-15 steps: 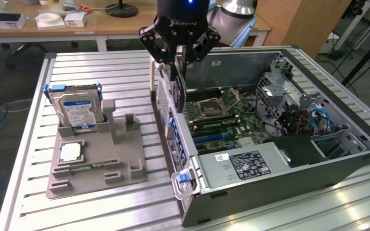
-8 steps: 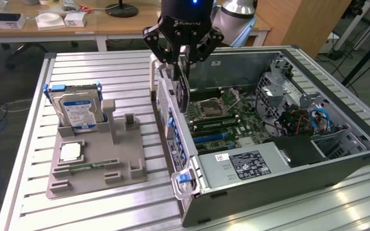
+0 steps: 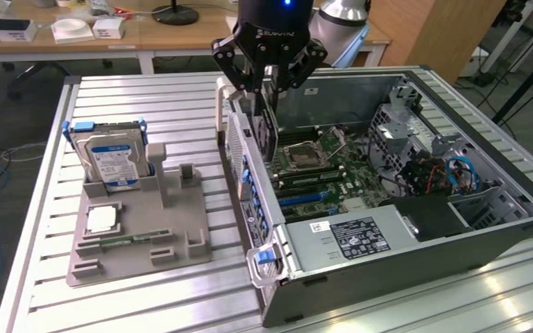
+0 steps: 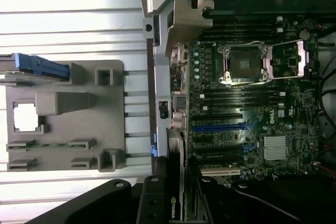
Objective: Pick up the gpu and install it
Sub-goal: 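Pick up the gpu and move the gpu toward the slot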
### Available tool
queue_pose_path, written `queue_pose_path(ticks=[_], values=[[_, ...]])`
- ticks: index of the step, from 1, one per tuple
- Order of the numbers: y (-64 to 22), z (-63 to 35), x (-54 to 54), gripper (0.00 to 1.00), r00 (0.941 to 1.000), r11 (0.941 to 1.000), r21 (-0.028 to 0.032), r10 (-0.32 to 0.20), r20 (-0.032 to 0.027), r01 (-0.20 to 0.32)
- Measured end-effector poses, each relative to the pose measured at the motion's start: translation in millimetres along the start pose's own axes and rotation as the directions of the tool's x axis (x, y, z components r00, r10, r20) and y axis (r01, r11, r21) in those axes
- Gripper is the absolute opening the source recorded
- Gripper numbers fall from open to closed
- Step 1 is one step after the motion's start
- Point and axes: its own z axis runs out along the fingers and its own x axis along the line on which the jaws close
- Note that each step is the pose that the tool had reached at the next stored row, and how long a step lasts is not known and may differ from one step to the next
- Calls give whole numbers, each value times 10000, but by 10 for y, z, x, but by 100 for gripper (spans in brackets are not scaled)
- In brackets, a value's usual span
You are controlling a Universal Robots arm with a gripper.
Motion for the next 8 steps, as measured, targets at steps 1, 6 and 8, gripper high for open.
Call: queue_pose_path(ticks=[1, 6, 8], values=[[0, 0, -8, 26, 10000, 10000, -1, -1, 0, 1], [3, 1, -51, 26, 10000, 10000, -1, -11, 0, 11], [4, 2, -69, 26, 10000, 10000, 0, -14, -1, 14]])
